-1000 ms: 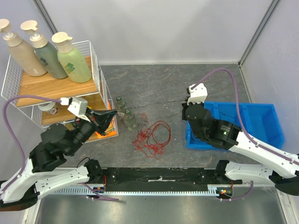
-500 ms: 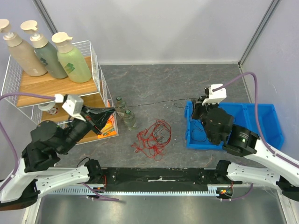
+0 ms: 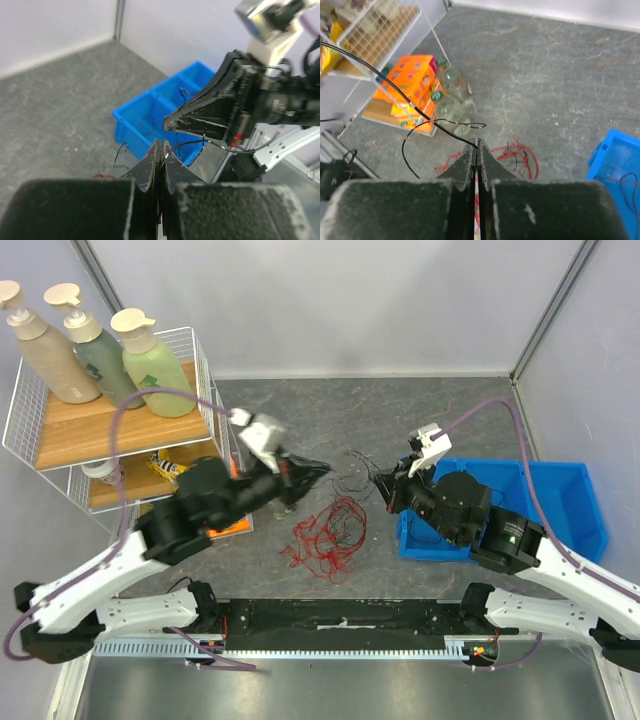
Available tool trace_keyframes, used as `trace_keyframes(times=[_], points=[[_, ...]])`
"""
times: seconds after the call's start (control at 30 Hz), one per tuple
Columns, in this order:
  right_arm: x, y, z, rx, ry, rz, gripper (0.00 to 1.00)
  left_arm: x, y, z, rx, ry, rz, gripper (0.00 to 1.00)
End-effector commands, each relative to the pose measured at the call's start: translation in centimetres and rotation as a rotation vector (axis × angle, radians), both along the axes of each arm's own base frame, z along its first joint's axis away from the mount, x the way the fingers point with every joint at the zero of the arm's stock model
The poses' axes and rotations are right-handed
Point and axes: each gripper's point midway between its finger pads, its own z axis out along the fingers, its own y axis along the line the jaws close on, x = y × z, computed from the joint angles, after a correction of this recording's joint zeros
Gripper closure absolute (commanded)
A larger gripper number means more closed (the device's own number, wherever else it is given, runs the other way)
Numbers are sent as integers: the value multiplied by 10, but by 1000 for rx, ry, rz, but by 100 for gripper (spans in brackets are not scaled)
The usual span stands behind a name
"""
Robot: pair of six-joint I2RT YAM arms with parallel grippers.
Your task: Untangle the cables
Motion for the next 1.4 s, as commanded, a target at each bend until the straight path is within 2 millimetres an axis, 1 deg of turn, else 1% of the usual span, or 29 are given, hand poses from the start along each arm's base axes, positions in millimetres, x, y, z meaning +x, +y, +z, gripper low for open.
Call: trace_keyframes(times=[0.0,0.07,0.1,0.13,0.17,0.23,0.27,0.3,0.37,0.4,0.47,0.5,0.53,0.6,0.7,0.8,0.93,0.97,1.0,1.03,1.07,1.1,1.13,1.17,1.23,1.27,1.3,1.33,1.37], points=[[-18,-20,-33,-52,89,8,100,2,-58,-23,-35,99,-129,98],[-14,-65,-46,-99,129,-171,100,0,-85,-34,-35,135,-208,98],[-13,-89,-45,-93,139,-275,100,-2,-99,-38,-36,157,-256,98],[-10,-123,-42,-101,124,-425,100,-1,-113,-46,-28,177,-293,98],[-11,-151,-38,-84,114,-543,100,-1,-126,-44,-51,179,-323,99],[-21,-199,-39,-22,113,-730,100,6,-156,-50,-67,186,-374,98],[-24,-212,-39,11,108,-781,100,11,-170,-54,-72,179,-390,98],[-27,-224,-38,40,98,-815,100,20,-189,-70,-45,192,-395,98],[-30,-234,-41,104,97,-857,100,37,-232,-89,13,225,-430,98],[-31,-238,-44,114,92,-876,100,42,-251,-107,48,264,-448,98],[-29,-243,-55,105,83,-937,100,47,-280,-123,62,305,-492,98],[-31,-249,-64,43,83,-974,100,49,-292,-134,69,323,-499,98],[-32,-253,-68,44,86,-1011,100,47,-302,-138,67,325,-513,98],[-27,-250,-71,-20,74,-1044,100,46,-320,-150,72,327,-531,98],[-22,-254,-84,-90,92,-1124,100,49,-342,-168,86,354,-533,98],[-19,-262,-98,-145,116,-1204,100,56,-356,-188,117,392,-511,98],[-21,-266,-99,-155,101,-1214,100,56,-369,-219,191,447,-508,97],[-22,-269,-96,-139,95,-1216,100,58,-370,-225,207,456,-498,93],[-24,-272,-94,-126,89,-1220,100,58,-370,-227,217,459,-494,81],[-26,-276,-91,-99,81,-1225,100,59,-368,-229,226,454,-490,73],[-29,-280,-86,-60,69,-1229,100,58,-365,-227,231,447,-493,55],[-31,-284,-81,-45,54,-1234,100,57,-361,-223,233,441,-491,42],[-32,-288,-76,-35,38,-1241,100,57,-356,-223,241,434,-490,33],[-33,-291,-69,-26,20,-1248,100,55,-351,-216,233,418,-498,24],[-34,-296,-56,-24,-12,-1260,100,51,-336,-209,230,405,-510,19],[-35,-299,-51,-31,-34,-1267,100,49,-327,-199,215,395,-517,17],[-36,-302,-45,-29,-48,-1276,100,49,-315,-197,205,400,-519,16],[-36,-303,-42,-33,-58,-1279,100,48,-303,-178,157,372,-527,16],[-37,-305,-41,-30,-66,-1282,100,43,-293,-166,119,349,-559,16]])
